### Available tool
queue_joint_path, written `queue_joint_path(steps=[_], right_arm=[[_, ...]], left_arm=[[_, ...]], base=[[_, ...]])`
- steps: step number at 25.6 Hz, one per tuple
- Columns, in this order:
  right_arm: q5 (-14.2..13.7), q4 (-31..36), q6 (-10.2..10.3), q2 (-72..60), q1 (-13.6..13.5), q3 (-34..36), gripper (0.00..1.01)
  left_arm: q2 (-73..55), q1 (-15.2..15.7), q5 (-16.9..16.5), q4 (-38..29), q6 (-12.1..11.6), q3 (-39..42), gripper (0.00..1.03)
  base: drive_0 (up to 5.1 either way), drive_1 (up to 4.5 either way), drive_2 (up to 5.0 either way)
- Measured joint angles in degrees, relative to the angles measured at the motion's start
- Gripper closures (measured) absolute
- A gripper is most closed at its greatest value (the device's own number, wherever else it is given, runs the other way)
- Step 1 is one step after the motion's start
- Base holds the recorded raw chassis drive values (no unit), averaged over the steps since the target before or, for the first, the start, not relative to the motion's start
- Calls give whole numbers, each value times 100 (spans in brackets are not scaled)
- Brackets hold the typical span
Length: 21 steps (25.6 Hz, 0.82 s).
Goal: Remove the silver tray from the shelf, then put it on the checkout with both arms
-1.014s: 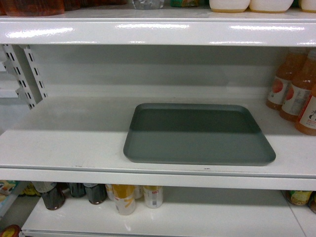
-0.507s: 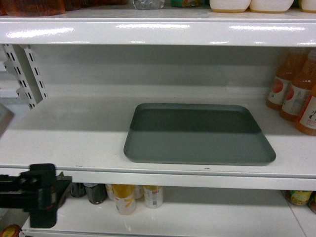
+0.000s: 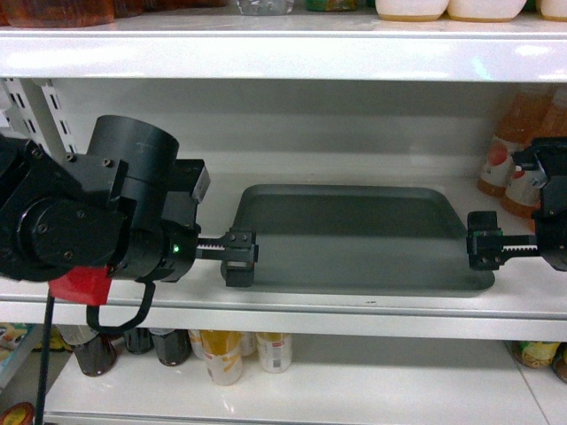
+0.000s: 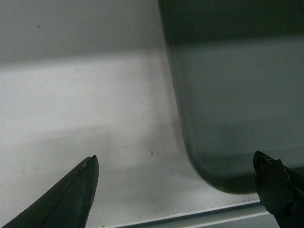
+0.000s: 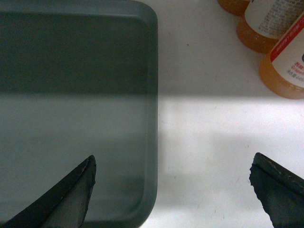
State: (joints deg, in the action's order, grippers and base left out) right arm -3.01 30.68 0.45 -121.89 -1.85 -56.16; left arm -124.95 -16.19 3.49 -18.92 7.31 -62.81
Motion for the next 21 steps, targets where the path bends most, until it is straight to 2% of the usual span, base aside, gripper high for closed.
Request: queue_joint_path(steps=[13, 21], right_arm=[[-52, -525, 22, -621, -39, -977, 3], [-46, -927, 184, -905, -55, -1458, 3]], left_arm=[[-431, -52, -48, 752, 190, -859, 5], [-621, -61, -61, 973, 282, -1143, 5]], base=[[0, 0, 0], [0, 0, 0]])
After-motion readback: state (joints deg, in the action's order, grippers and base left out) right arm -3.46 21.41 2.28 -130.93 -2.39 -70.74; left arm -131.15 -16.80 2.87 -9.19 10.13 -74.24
